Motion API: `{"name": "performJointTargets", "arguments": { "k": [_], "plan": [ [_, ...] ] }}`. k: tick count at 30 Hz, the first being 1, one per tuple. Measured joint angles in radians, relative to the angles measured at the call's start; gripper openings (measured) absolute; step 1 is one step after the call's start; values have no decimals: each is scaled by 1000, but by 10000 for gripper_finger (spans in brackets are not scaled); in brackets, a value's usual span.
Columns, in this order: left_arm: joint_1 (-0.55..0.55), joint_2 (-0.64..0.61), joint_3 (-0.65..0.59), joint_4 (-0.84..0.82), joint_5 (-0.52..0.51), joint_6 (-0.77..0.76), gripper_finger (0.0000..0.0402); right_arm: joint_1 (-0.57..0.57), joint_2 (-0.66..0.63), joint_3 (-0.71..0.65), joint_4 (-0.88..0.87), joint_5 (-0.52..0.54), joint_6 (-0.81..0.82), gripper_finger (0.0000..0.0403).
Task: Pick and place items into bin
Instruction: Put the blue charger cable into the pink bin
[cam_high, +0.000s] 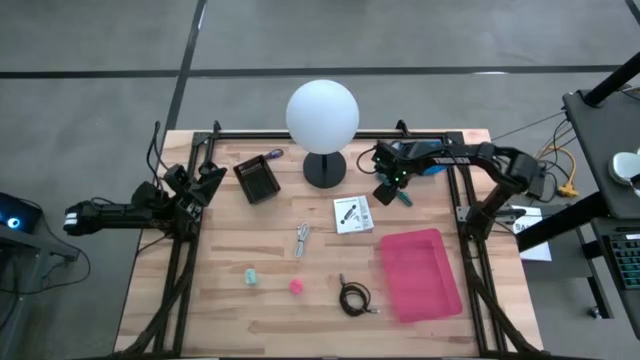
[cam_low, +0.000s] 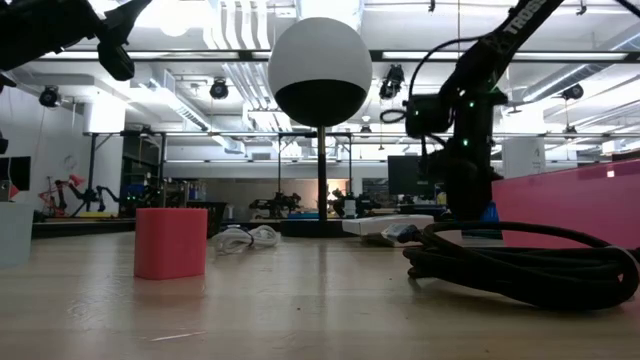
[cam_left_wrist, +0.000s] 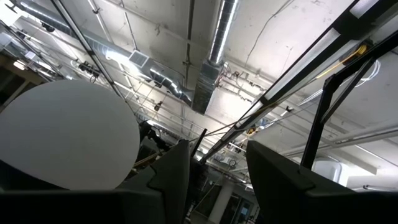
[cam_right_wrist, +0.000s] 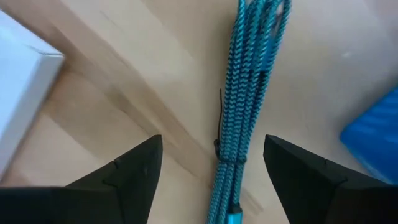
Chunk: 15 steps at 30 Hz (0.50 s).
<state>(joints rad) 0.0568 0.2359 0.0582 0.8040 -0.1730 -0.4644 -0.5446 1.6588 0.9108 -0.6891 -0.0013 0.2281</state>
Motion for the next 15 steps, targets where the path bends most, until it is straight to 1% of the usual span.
{"name": "performJointTargets", "arguments": {
  "k": [7, 15],
  "plan": [
    [0, -1, 0, 0, 0, -1, 144, -2, 69, 5, -1, 0, 3, 258],
    [0, -1, 0, 0, 0, -1, 144, -13, 59, 3, 0, 0, -15, 258]
  ]
}}
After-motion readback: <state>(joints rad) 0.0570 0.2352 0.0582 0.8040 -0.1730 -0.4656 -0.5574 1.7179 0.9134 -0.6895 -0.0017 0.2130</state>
